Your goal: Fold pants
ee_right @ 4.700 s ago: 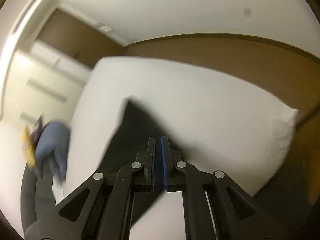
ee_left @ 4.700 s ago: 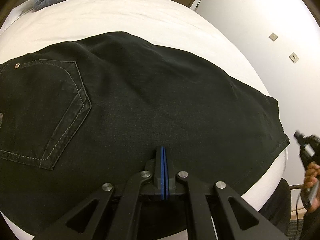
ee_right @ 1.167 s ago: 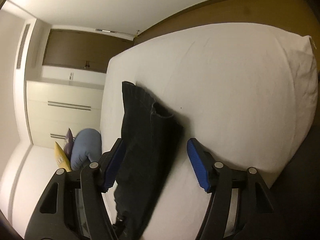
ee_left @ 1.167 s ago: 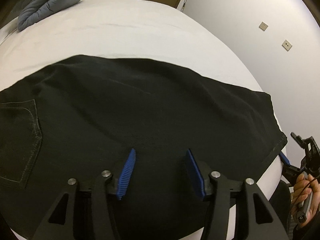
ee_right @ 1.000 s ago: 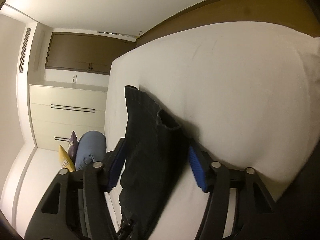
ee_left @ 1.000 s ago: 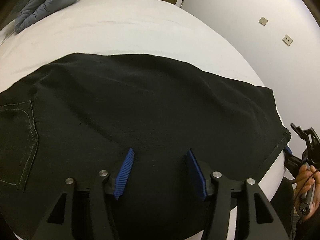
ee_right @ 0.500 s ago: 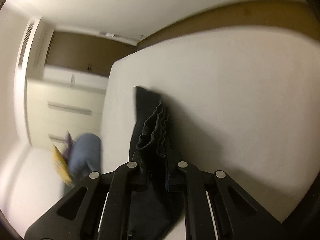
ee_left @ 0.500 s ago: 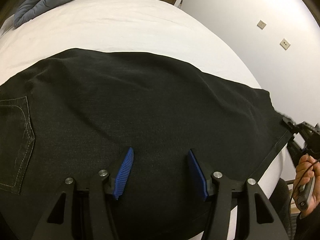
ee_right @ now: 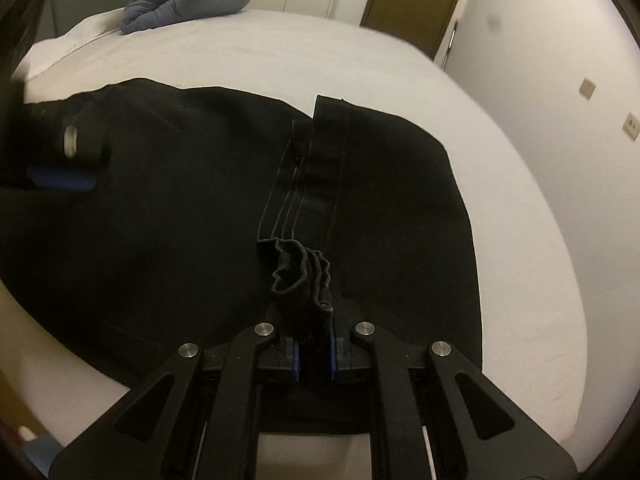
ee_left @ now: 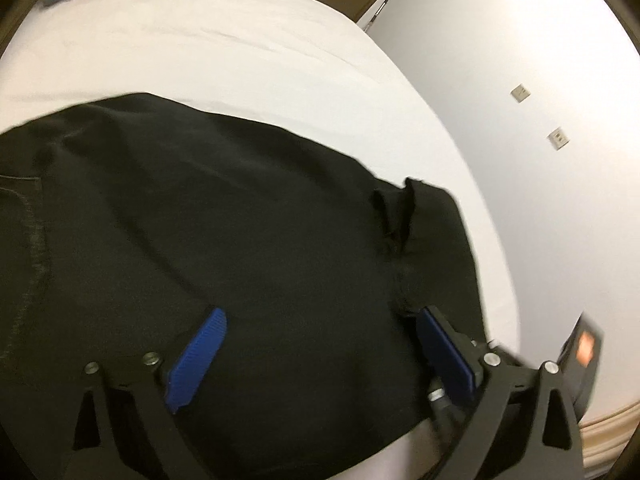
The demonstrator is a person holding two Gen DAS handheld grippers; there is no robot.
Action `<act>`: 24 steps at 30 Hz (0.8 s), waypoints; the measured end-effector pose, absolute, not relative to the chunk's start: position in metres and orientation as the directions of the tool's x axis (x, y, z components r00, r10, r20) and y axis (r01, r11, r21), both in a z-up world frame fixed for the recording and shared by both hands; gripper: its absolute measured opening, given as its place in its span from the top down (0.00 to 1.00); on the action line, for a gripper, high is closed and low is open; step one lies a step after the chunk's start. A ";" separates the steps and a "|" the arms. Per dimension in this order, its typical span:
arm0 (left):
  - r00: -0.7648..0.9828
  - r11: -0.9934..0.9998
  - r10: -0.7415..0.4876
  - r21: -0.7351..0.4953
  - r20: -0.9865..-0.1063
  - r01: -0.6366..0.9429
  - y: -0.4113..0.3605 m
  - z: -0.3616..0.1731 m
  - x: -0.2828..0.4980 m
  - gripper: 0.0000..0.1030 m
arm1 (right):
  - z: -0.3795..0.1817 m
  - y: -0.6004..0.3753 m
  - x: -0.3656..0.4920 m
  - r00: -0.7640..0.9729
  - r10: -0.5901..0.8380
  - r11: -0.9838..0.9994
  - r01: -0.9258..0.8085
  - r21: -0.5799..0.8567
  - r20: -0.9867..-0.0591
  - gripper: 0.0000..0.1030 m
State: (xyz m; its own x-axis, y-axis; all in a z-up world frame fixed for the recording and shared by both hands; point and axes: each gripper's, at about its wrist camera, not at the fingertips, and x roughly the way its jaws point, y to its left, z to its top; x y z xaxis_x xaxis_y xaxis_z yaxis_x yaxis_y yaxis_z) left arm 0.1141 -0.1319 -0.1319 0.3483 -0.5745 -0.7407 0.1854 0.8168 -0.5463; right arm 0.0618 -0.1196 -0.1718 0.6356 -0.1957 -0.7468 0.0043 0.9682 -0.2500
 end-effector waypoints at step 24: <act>0.085 0.789 -0.584 -0.541 -0.807 0.290 -0.256 -0.129 0.187 0.26 | -0.167 -0.083 0.025 0.828 -0.307 0.881 0.060 -0.470 -0.469 0.92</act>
State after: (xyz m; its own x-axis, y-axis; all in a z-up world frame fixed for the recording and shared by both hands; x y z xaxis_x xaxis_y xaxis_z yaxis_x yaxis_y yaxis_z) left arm 0.1871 -0.2565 -0.1293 0.0847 -0.5842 -0.8072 0.2900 0.7895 -0.5410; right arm 0.0250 -0.0827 -0.1669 0.8282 -0.3068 -0.4690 0.0599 0.8806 -0.4701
